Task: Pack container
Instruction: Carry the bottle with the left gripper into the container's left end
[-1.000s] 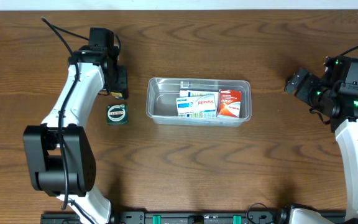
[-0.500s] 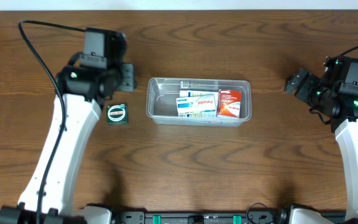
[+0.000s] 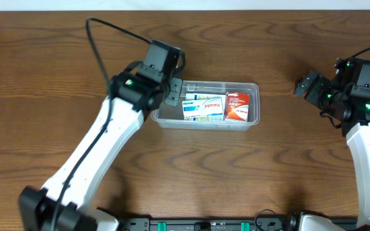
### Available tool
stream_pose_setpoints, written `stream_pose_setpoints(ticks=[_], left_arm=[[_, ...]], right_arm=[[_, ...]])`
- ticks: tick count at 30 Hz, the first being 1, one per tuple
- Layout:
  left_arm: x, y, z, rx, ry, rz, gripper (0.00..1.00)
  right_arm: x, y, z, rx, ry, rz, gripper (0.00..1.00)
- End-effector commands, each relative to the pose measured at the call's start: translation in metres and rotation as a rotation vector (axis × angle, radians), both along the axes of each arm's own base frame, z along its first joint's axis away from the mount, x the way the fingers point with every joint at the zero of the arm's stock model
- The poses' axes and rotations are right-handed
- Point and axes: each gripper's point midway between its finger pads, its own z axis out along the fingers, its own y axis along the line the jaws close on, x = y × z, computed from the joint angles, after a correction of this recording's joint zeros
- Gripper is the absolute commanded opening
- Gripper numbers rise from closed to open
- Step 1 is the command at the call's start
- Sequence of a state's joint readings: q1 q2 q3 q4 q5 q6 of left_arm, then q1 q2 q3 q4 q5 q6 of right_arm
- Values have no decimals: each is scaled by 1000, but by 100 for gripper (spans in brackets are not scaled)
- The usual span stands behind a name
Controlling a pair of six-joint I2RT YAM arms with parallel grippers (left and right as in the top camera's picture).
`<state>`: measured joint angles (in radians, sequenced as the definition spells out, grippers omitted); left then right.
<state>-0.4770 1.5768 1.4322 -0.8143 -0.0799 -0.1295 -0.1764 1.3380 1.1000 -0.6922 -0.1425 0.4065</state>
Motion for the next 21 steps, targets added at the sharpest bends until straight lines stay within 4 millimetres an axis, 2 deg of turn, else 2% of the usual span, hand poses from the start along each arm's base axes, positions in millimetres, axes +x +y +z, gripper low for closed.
stream_pose_setpoints(ticks=[1, 7, 10, 14, 16, 18, 21], left_arm=[[17, 2, -20, 33, 14, 70, 27], [36, -8, -63, 54, 55, 71, 27], [41, -10, -74, 63, 63, 74, 27], [46, -6, -74, 88, 41, 89, 28], [48, -5, -73, 90, 33, 89, 37], [47, -5, -71, 87, 30, 89, 41], [47, -5, -56, 70, 2, 90, 54]], right_arm=[[0, -2, 1, 8, -1, -10, 99], [0, -2, 1, 8, -1, -10, 99], [0, -2, 1, 8, -1, -10, 99], [0, -2, 1, 8, -1, -10, 99], [0, -2, 1, 8, -1, -10, 99], [0, -2, 1, 8, -1, -10, 99], [0, -2, 1, 8, -1, -10, 99]])
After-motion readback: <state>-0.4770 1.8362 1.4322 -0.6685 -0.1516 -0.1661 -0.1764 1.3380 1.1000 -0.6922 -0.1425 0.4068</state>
